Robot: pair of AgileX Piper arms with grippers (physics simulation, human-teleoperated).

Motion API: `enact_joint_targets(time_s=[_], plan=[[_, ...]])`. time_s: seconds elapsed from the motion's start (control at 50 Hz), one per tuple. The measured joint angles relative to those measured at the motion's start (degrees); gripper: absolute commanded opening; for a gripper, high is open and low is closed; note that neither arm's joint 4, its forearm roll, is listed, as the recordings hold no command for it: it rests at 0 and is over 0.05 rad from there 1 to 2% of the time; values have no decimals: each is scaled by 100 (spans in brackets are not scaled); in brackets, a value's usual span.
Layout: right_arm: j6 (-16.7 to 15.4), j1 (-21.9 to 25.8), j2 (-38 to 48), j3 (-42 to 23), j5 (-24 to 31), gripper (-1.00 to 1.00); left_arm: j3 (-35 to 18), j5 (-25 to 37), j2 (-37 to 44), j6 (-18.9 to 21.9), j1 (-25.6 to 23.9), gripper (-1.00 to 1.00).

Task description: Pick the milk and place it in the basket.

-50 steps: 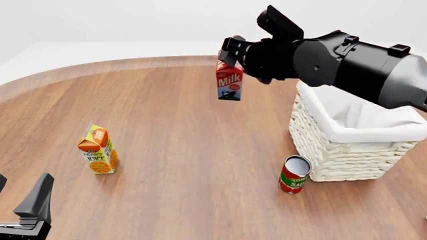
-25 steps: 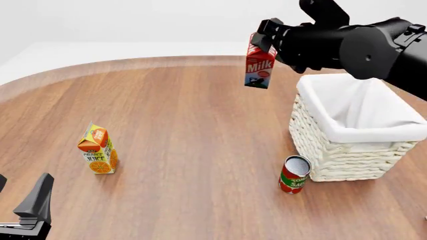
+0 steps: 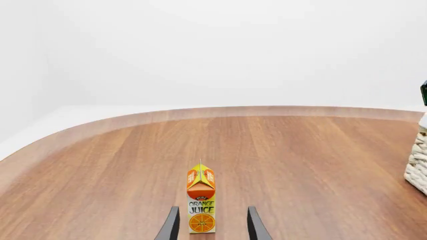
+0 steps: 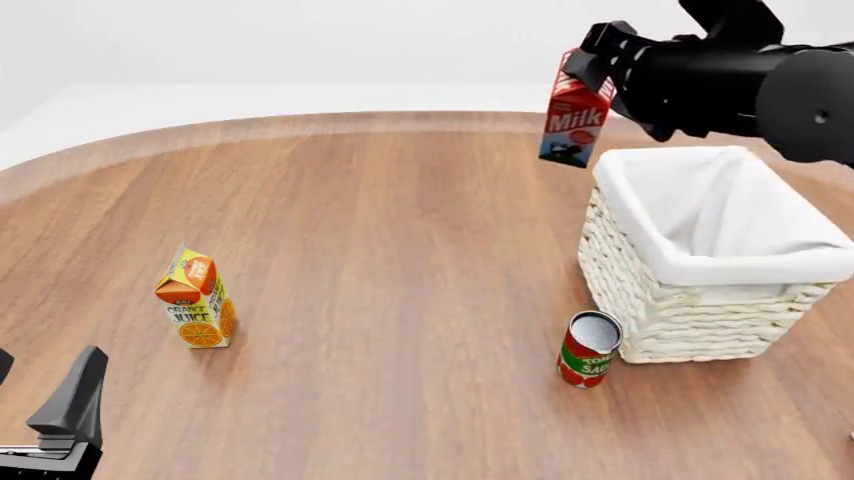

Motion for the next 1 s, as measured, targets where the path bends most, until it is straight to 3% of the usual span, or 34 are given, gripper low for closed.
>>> enact_joint_targets(time_s=[1.0], plan=[[-58,-1328,-700,443,200,-100,0,0,0,0,0,100]])
